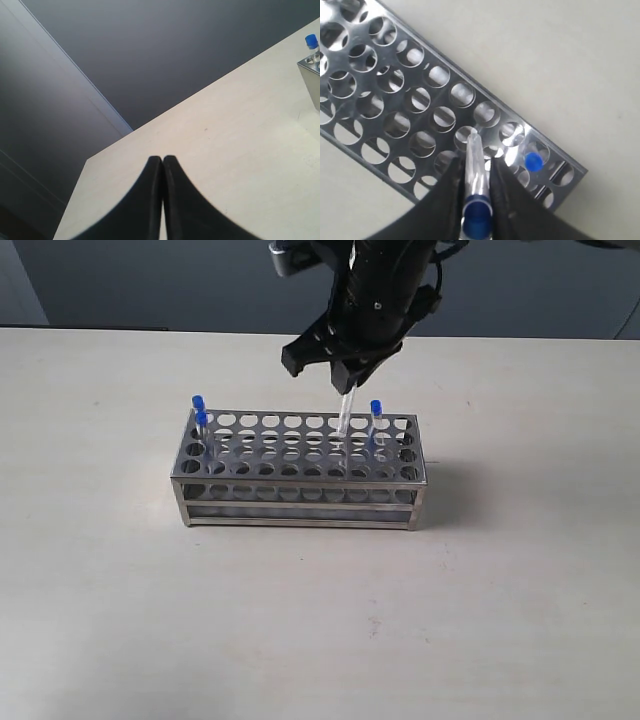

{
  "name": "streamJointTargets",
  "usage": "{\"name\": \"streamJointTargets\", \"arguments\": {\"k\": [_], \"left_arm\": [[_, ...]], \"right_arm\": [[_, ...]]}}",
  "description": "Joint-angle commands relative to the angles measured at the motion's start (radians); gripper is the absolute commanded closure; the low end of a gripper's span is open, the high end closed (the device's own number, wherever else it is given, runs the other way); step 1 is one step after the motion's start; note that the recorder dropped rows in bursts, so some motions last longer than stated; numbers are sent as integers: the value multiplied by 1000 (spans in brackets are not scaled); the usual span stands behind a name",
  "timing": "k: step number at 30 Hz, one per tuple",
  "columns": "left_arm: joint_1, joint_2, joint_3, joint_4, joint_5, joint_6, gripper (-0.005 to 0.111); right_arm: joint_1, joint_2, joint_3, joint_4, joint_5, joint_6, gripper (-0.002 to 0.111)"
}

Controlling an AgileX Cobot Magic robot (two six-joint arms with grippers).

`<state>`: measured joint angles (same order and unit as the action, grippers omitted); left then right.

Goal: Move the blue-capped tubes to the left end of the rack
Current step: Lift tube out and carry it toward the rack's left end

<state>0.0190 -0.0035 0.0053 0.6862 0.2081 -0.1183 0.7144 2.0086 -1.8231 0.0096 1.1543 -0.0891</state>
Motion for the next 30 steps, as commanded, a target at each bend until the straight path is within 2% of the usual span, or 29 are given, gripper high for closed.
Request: {"name": "streamJointTargets", "arguments": {"k": [1,8,16,30], "left_arm": [[0,3,-5,-1,-4,-3,106],[0,3,-5,-1,-4,-3,106],[0,3,-5,-1,-4,-3,106],[0,3,-5,-1,-4,-3,106]], "right_arm": [[-2,-52,2,1,15,-8,108],[52,-89,2,43,-30,-55,108],[117,-53,-2,159,-146,-216,108],[126,107,-227,287,-39,-294,108]]}}
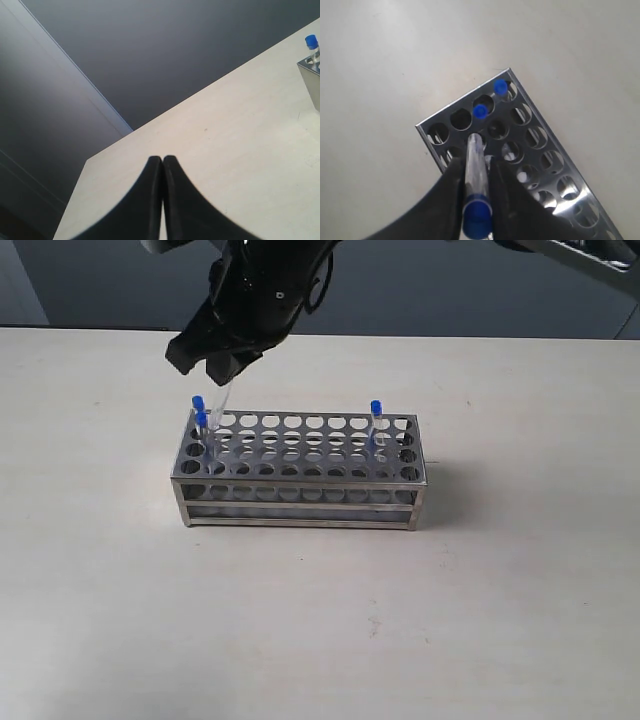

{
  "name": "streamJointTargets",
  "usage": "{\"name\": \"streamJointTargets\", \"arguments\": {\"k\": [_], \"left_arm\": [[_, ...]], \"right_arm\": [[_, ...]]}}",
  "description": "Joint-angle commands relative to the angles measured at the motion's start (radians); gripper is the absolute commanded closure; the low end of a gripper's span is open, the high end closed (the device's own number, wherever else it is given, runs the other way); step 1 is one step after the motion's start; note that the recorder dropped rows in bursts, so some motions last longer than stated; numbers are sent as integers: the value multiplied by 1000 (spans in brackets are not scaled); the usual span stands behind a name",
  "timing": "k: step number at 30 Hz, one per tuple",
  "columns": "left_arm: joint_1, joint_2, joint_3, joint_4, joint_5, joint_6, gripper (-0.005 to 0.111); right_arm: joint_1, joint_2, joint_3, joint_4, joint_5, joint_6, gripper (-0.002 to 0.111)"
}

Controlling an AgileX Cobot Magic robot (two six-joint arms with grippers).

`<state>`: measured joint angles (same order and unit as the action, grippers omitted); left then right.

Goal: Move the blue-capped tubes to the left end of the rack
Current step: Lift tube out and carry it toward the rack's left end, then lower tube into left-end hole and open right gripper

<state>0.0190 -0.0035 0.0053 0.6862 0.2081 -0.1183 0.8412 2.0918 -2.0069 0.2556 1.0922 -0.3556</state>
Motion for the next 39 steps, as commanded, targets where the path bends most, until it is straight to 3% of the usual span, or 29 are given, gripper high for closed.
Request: {"name": "streamJointTargets", "arguments": {"k": [1,39], "left_arm": [[0,3,-5,-1,-6,-3,106],[0,3,-5,-1,-1,-3,106]], "right_arm": [[-1,30,-52,50,26,-40,108],[27,227,-94,215,-98,-115,108]]}}
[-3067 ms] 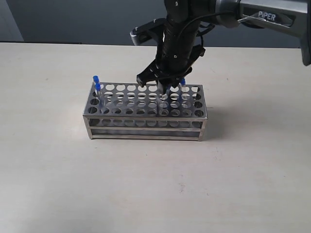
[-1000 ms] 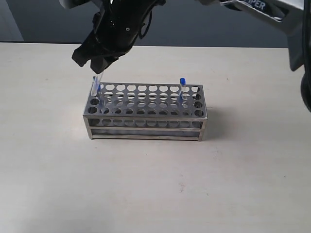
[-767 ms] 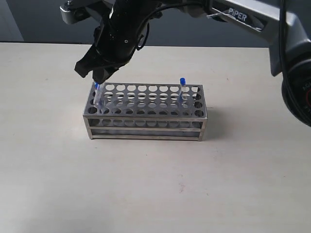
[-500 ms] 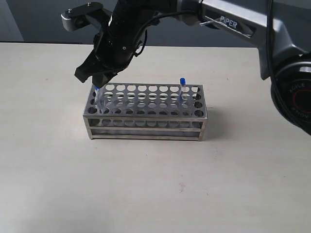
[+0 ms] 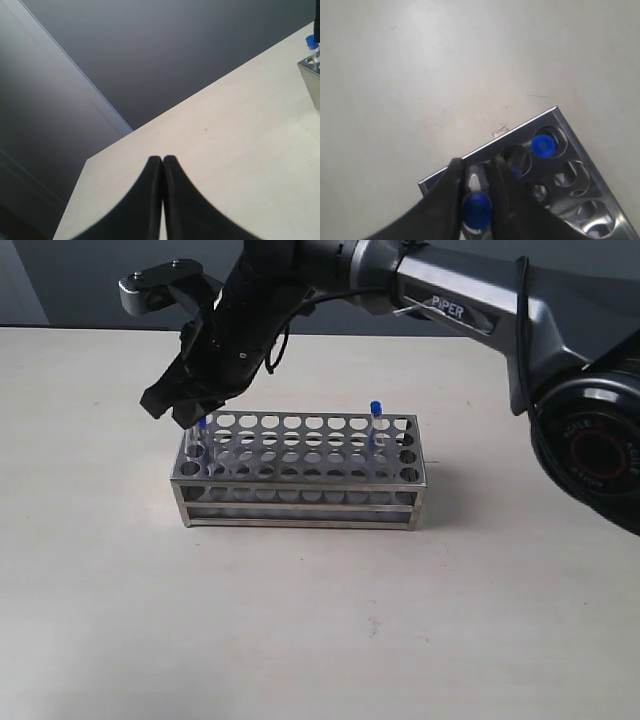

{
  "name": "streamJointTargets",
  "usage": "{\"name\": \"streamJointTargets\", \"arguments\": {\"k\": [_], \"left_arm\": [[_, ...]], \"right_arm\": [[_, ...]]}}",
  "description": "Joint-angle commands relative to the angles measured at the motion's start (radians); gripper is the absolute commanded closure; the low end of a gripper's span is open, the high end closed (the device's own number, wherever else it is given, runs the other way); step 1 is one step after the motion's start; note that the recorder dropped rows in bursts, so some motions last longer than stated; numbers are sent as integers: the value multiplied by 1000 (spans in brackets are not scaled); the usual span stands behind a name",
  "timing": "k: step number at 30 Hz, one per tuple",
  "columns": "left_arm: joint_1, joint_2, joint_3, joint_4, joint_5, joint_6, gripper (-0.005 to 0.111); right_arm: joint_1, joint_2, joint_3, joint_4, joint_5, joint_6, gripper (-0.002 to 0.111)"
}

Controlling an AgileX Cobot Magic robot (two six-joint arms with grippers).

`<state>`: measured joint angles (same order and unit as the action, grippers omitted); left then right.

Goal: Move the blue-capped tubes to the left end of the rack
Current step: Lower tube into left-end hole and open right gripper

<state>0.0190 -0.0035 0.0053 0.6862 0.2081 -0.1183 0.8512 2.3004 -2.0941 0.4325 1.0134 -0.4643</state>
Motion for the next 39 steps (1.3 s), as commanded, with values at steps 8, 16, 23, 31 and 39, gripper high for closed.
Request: {"name": "streamJointTargets", "arguments": {"k": [8,16,23,31,39], "left_arm": [[0,3,-5,-1,-1,-3,106],[0,3,-5,-1,-1,-3,106],[0,3,-5,-1,-1,-3,106],[0,3,-5,-1,-1,-3,106],[0,3,-5,-1,-4,-3,106]], "right_arm": [[21,26,-7,-5,-49,-7,108],[26,27,-7,-42,-47,15,108],[28,36,-7,-40,-38,15,106],[28,36,-7,-40,-21,27,68],[28,-3,-7,-45,5,57,65]]}}
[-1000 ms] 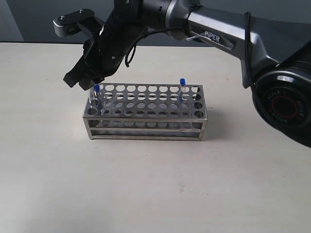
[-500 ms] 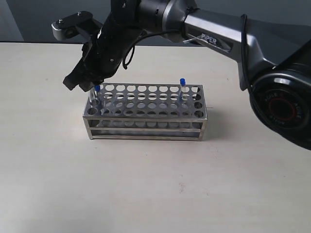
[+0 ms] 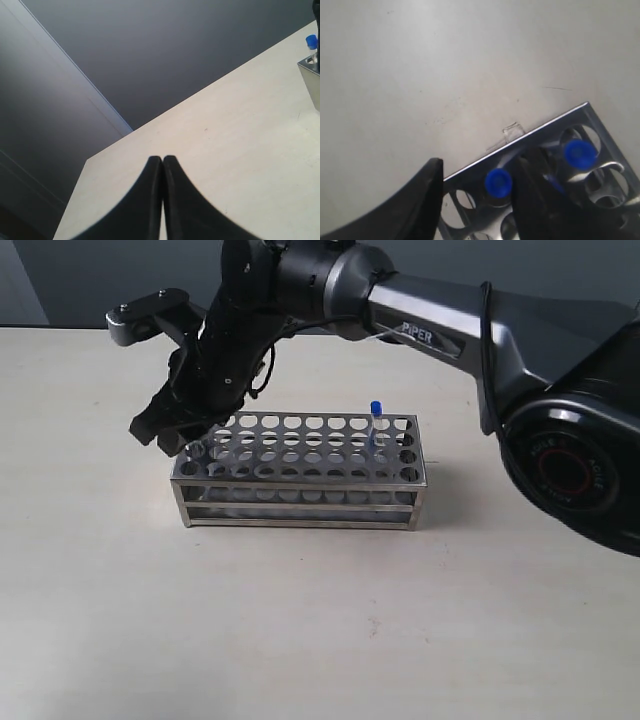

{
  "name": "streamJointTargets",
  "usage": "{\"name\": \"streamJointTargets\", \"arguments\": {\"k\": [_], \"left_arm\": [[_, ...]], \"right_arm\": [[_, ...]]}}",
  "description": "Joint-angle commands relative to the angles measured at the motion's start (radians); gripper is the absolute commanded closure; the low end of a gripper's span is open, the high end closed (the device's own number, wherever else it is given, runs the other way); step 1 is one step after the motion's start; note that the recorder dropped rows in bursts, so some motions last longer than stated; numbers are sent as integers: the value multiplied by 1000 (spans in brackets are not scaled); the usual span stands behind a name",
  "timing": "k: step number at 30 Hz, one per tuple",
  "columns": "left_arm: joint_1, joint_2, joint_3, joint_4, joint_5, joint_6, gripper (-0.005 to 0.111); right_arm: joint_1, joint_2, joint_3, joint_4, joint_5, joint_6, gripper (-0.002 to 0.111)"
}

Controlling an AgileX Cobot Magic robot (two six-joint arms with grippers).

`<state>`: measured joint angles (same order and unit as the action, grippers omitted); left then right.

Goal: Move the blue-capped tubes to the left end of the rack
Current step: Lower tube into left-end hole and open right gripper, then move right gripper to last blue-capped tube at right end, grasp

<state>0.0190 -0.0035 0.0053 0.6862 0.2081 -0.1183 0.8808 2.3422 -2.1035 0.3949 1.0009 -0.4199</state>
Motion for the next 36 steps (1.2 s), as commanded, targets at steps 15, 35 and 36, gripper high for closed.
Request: {"name": "streamJointTargets", "arguments": {"k": [15,35,36], "left_arm": [[0,3,-5,-1,-4,-3,106],[0,3,-5,-1,-4,-3,106],[0,3,-5,-1,-4,-3,106]], "right_arm": [[-40,-224,3,-339,220,209,69],[-245,-232,167,-366,220,267,69],[-245,-230,171,-371,220,267,69]]}}
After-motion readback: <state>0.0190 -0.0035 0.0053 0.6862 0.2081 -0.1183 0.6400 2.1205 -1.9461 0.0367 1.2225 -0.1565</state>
